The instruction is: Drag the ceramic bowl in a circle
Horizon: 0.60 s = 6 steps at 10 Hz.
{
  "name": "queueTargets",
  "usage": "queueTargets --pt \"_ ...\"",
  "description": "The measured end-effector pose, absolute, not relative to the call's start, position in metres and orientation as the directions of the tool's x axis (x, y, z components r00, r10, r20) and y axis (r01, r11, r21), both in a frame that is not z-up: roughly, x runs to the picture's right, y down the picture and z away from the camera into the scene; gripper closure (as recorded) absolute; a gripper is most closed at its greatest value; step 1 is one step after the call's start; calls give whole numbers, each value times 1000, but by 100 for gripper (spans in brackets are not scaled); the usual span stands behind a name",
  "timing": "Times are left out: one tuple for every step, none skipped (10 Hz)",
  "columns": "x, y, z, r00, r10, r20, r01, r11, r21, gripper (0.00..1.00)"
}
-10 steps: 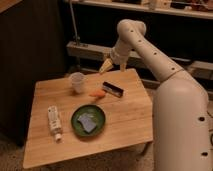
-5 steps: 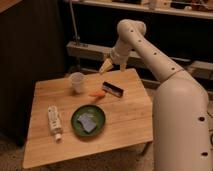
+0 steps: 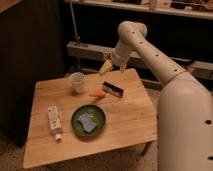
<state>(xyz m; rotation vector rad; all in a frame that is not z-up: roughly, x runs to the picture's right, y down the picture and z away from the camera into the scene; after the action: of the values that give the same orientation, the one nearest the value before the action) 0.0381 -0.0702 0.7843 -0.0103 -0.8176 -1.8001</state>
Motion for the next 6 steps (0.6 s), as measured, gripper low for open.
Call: queueTargets --pt "32 -51 776 -392 -843 369 830 -151 537 20" --pt "29 -30 771 -387 -850 357 819 -139 557 20" --pt "24 -18 768 -389 -851 353 810 -134 570 20" --pt "17 -7 765 -398 -843 362 806 -133 576 20" --pt "10 2 765 -405 -831 382 806 -126 579 20" --pt "7 9 766 -400 -822 404 808 -108 579 20"
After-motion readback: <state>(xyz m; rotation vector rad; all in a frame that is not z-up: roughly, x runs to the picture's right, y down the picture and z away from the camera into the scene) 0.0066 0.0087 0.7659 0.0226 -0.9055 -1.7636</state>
